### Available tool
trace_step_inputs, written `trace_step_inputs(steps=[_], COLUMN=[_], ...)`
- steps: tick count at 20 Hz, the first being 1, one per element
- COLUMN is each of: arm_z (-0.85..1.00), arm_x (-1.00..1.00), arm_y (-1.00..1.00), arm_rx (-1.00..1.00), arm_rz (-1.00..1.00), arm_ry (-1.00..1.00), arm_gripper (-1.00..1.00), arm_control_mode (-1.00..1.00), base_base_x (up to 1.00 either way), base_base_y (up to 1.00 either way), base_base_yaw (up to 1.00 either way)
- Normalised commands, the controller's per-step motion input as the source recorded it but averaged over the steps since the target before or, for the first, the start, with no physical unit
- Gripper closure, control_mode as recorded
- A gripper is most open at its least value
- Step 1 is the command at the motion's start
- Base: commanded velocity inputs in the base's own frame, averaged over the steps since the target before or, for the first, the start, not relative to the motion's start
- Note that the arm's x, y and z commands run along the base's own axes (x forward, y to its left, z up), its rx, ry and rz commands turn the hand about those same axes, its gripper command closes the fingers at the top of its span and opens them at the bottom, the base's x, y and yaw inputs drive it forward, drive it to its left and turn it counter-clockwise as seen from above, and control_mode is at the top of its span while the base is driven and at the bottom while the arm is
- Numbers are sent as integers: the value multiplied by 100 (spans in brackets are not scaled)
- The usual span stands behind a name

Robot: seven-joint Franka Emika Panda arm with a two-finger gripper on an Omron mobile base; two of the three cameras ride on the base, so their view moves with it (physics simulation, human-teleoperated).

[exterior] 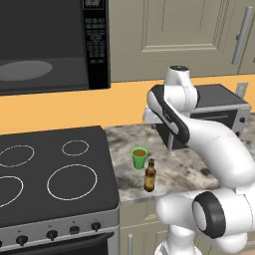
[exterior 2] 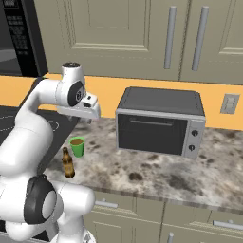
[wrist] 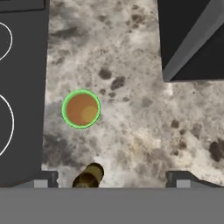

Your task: Place the microwavable item in the microwave. Then, close the microwave door and press the start button.

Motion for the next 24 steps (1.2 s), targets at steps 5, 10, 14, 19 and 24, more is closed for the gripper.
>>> trace_step_inputs(steps=[5, 10, 14, 19, 24], arm_z=[-76, -73, -58, -38, -17], arm_x=[7, 9, 16, 35, 40], arm_y=[0, 26, 17, 6, 0], arm_rx=[4, -4, -1, 0, 0], arm_rz=[5, 0, 0, 0, 0], arm_ry=[4, 10, 7, 11, 15], arm_gripper=[-100, -100, -100, -100, -100], arm_control_mode=[-100, -100, -100, -100, -100], base_base_x=[0, 0, 0, 0, 0], base_base_y=[0, 0, 0, 0, 0], base_base_yaw=[0, 0, 0, 0, 0])
